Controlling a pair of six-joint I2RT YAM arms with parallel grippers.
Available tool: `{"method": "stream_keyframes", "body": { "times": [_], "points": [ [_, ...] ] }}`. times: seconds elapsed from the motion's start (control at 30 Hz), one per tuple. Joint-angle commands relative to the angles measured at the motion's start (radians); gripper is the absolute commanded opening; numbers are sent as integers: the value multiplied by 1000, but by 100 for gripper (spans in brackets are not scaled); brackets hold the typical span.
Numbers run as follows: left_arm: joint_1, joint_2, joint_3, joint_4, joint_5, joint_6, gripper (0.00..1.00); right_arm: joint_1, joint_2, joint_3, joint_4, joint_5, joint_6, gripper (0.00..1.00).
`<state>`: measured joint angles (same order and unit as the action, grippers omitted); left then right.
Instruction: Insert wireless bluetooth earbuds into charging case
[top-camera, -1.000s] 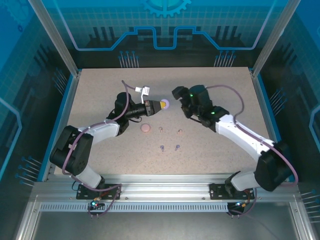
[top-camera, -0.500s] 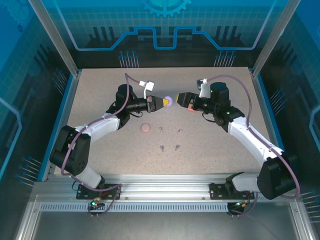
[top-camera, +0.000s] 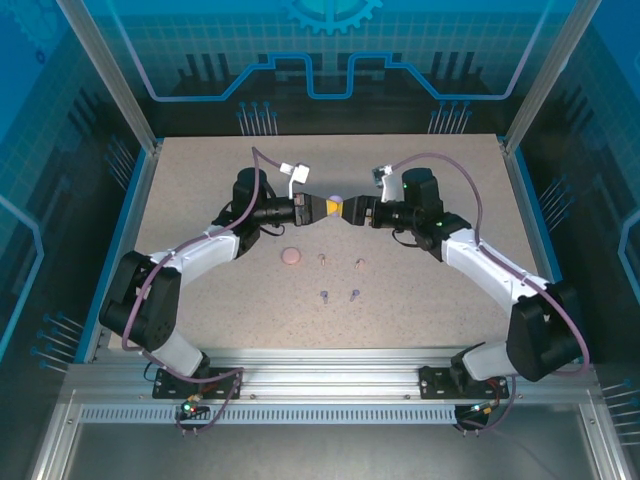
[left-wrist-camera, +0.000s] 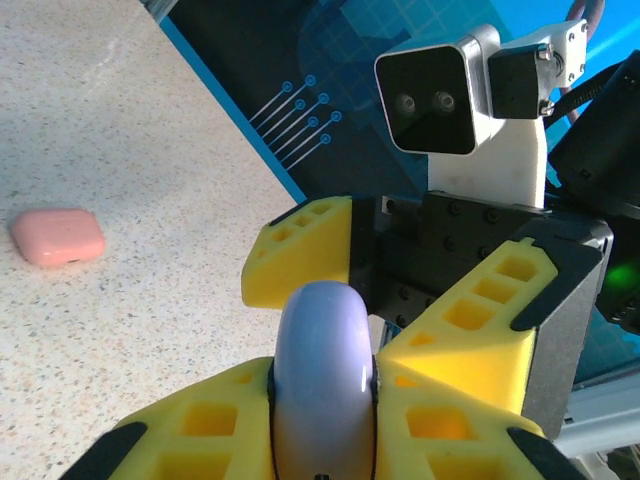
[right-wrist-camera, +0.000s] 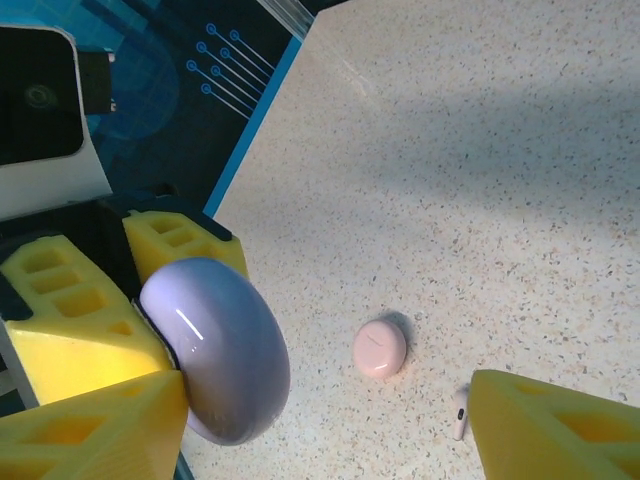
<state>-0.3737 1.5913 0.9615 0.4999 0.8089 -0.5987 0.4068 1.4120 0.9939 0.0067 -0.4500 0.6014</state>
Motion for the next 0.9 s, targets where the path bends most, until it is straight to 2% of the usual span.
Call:
{"method": "stream_keyframes", "body": {
  "times": [0.0, 0.57, 0.87],
  "points": [
    [1, -17, 27, 5, 40, 25, 0, 5, 30, 12, 15, 38, -5, 71],
    [1, -50, 24, -13, 36, 39, 0, -47, 31, -61, 47, 64, 38, 65],
    [1, -45, 19, -16, 35, 45, 0, -58, -44, -87, 78, 2, 64, 65]
  ]
}}
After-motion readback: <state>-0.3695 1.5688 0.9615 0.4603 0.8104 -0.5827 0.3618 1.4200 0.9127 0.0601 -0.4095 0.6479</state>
